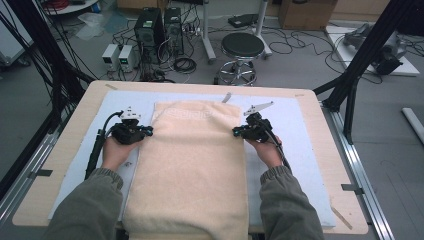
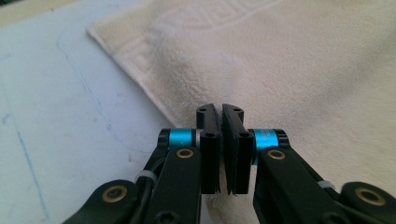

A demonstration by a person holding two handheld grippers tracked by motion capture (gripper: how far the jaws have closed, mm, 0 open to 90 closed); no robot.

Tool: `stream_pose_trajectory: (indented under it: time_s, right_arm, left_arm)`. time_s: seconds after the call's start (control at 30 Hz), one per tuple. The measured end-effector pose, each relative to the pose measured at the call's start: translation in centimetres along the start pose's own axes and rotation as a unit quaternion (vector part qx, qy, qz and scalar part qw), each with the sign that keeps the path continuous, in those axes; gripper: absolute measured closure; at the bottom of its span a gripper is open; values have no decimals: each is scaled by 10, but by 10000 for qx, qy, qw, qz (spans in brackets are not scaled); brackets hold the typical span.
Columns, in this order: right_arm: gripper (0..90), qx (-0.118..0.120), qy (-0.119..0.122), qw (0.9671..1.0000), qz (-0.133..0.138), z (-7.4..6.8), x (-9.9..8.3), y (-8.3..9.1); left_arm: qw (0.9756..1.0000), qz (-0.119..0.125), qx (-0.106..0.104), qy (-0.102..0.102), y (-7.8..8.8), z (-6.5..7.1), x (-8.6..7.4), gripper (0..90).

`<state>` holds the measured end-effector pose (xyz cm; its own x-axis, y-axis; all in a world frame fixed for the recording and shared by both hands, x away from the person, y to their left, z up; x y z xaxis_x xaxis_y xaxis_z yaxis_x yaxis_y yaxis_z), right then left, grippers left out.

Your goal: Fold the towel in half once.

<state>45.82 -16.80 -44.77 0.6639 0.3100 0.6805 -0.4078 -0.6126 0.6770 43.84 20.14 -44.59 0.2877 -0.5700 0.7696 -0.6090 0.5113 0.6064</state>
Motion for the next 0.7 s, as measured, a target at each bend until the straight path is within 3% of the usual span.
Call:
stream_pose_trajectory:
  time_s: [0.1, 0.2, 0.27, 0.4, 0.43, 0.5, 0.53, 0.63, 0.7]
  right_arm:
    - [841, 267, 139, 9995, 124, -14, 3, 19]
    - [838, 552, 263, 9981, -21, -33, -5, 36]
    - [836, 567, 394, 9973, -234, -43, -13, 42]
    - [833, 670, 517, 9956, -401, -60, -37, 49]
    - [829, 710, 479, 9945, -610, -63, -44, 49]
    - [821, 652, 624, 9924, -832, -69, -54, 49]
    - [810, 676, 733, 9925, -710, -72, -58, 51]
    - [709, 729, 675, 9931, -616, -70, -62, 55]
    - [650, 763, 587, 9946, -378, -66, -59, 58]
  left_arm:
    - [9996, 273, -60, -91, 20, 6, 1, 854]
    - [9989, 376, -114, -262, 39, 19, -7, 853]
    - [9984, 388, -196, -368, 49, 29, -14, 852]
    - [9974, 331, -441, -458, 62, 54, -32, 847]
    - [9972, 312, -494, -475, 63, 59, -37, 842]
    - [9962, 178, -642, -561, 65, 71, -47, 828]
    - [9956, 171, -671, -639, 67, 75, -49, 811]
    - [9949, 276, -713, -651, 74, 78, -49, 714]
    - [9948, 390, -684, -646, 78, 75, -43, 657]
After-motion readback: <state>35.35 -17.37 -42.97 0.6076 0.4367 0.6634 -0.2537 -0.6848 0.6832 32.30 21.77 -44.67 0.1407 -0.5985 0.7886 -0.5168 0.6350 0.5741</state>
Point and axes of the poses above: each handheld gripper's, and its own axes: y roughly backward along the jaws, x roughly out of its top, z roughly to its right, the point moved 6 cm from there along -y, roughly forward along the jaws, and after that the axes turned 15 degrees about -y, right-handed, at the moved point
